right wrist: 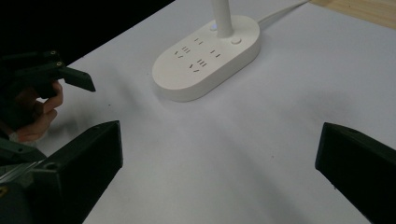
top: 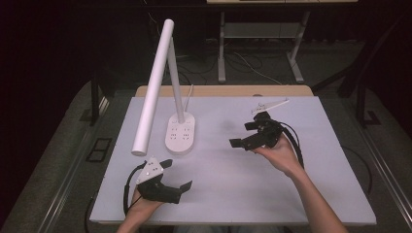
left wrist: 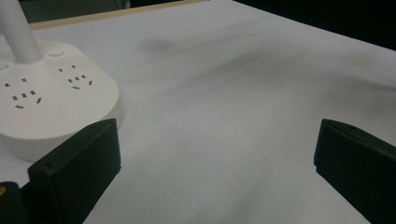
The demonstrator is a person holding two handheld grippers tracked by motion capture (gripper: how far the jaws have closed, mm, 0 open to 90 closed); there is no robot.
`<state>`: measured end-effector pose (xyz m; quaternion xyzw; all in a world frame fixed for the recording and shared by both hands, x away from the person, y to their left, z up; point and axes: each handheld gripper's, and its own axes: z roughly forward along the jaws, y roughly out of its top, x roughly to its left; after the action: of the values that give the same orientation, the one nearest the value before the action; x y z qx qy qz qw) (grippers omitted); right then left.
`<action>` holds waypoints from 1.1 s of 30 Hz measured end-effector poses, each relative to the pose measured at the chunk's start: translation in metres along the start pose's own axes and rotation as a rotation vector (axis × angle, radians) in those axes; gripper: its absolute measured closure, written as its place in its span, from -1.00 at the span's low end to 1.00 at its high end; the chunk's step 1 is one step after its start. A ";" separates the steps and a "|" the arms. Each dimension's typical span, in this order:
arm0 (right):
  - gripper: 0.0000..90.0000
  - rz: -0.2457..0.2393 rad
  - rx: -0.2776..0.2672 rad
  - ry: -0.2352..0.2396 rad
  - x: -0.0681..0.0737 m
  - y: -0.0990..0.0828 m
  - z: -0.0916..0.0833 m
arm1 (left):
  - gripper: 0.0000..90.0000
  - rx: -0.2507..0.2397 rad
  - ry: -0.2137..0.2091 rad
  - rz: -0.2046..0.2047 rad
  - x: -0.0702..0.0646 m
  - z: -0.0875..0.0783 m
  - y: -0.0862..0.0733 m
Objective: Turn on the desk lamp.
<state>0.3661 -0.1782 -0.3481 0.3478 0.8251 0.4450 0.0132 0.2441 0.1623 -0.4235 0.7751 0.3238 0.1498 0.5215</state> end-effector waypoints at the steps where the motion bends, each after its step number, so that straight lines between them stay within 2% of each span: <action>1: -1.00 0.002 0.003 0.001 -0.002 0.002 0.005 | -1.00 0.001 -0.002 0.001 0.000 0.000 0.000; 12: -0.99 0.041 -0.025 0.012 -0.013 0.011 0.024 | -1.00 0.001 -0.005 0.000 0.000 0.000 0.000; 24: -0.99 0.049 -0.044 0.021 -0.015 0.028 0.035 | -1.00 0.002 -0.006 0.000 0.000 0.000 0.000; 33: -0.99 0.045 -0.035 0.021 -0.015 0.041 0.047 | -1.00 0.002 -0.004 0.002 0.001 -0.001 0.000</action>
<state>0.4164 -0.1383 -0.3499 0.3614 0.8092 0.4633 0.0008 0.2438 0.1637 -0.4231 0.7762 0.3219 0.1487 0.5213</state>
